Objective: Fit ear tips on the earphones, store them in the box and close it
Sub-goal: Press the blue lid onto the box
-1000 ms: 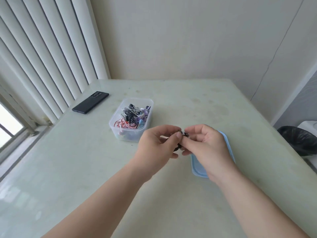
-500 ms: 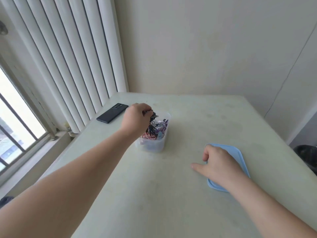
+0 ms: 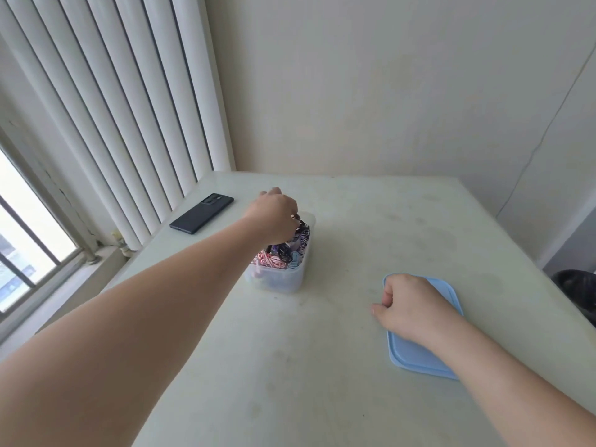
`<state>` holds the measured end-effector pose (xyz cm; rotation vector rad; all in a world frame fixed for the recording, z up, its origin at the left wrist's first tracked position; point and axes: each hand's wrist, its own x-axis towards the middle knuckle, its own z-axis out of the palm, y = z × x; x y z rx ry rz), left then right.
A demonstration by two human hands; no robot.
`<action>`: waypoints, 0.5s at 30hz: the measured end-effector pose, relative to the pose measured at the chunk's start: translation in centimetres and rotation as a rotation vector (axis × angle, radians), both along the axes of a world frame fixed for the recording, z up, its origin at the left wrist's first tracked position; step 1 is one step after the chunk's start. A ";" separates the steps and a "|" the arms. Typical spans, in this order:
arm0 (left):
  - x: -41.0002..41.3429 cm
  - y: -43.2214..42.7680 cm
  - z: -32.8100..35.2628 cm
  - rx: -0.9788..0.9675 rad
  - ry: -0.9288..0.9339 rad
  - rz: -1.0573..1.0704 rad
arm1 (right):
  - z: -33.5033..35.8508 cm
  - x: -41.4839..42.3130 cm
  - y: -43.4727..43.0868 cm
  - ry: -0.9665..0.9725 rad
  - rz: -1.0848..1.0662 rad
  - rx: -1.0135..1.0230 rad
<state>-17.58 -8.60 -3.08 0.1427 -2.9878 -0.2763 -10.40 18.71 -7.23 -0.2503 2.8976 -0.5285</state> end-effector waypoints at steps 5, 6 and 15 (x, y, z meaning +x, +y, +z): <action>2.2 -0.1 1.9 -0.012 0.032 -0.035 | 0.6 -0.5 -0.5 -0.034 0.012 0.090; 3.0 0.2 2.1 -0.016 0.014 -0.050 | 0.8 -0.5 -0.7 -0.044 0.008 0.117; 9.2 1.7 -1.2 -0.056 -0.127 -0.279 | 2.9 1.1 -2.5 -0.137 0.067 0.583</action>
